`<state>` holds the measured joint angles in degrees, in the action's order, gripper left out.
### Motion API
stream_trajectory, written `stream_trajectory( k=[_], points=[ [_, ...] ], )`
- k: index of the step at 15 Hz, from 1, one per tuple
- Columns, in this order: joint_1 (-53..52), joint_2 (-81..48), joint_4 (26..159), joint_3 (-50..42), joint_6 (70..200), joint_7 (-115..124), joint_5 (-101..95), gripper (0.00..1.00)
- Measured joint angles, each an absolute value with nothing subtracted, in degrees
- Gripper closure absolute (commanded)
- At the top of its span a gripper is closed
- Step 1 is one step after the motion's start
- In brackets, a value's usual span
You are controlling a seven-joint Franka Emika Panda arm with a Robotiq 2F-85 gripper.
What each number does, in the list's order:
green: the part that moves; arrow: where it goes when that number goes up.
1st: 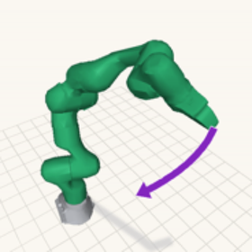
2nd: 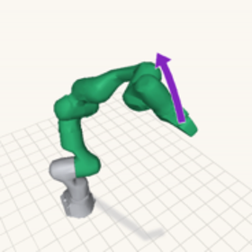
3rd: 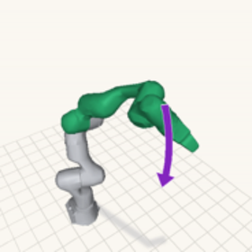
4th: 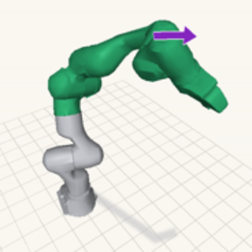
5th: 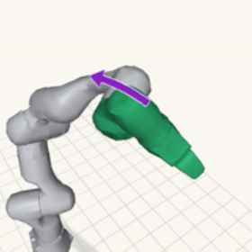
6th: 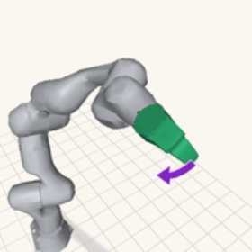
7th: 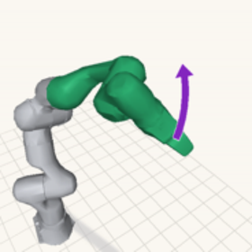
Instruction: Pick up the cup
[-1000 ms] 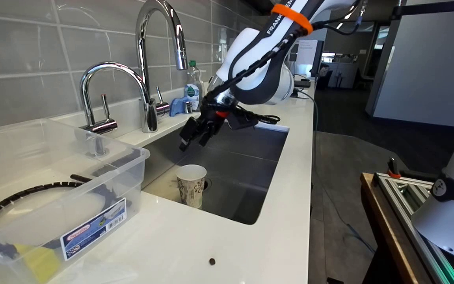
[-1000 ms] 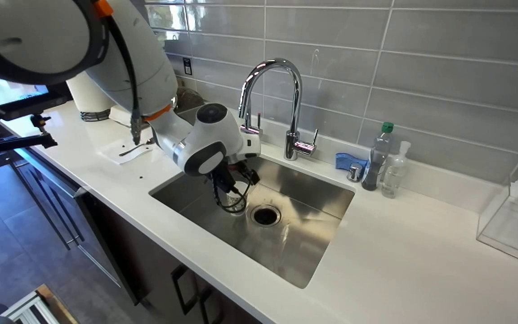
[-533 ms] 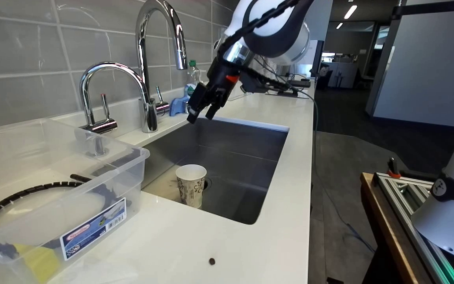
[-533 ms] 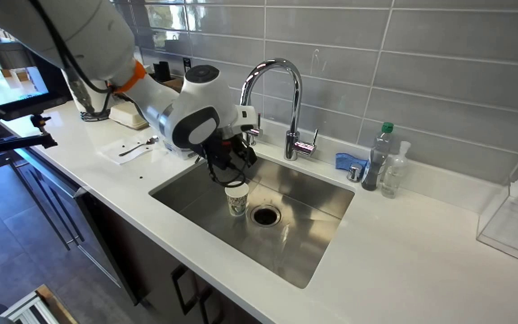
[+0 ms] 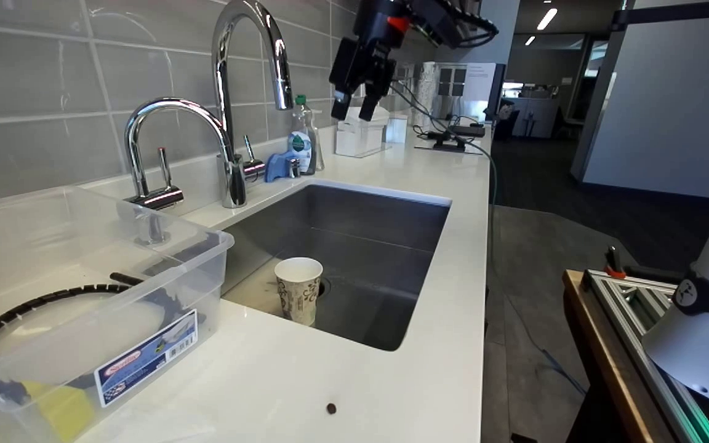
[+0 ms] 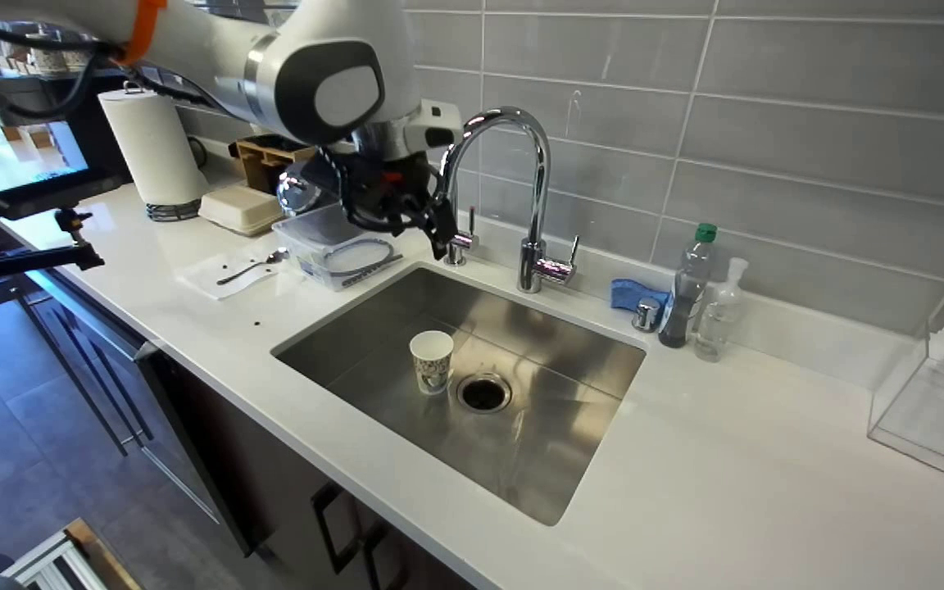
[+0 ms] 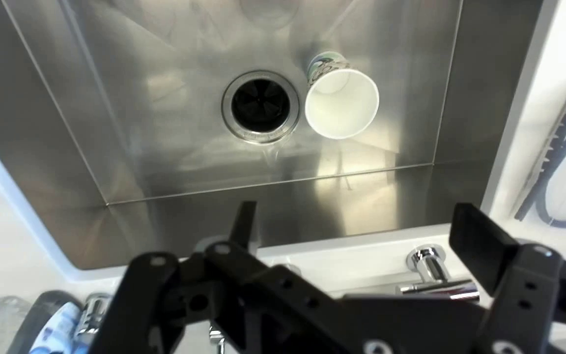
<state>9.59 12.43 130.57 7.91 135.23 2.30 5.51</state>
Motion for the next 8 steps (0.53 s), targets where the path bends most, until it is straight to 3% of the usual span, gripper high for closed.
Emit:
stream_trajectory(
  k=[8],
  points=[
    [7.68,14.88,119.98,3.07,133.29,9.93,2.60,0.00]
  ],
)
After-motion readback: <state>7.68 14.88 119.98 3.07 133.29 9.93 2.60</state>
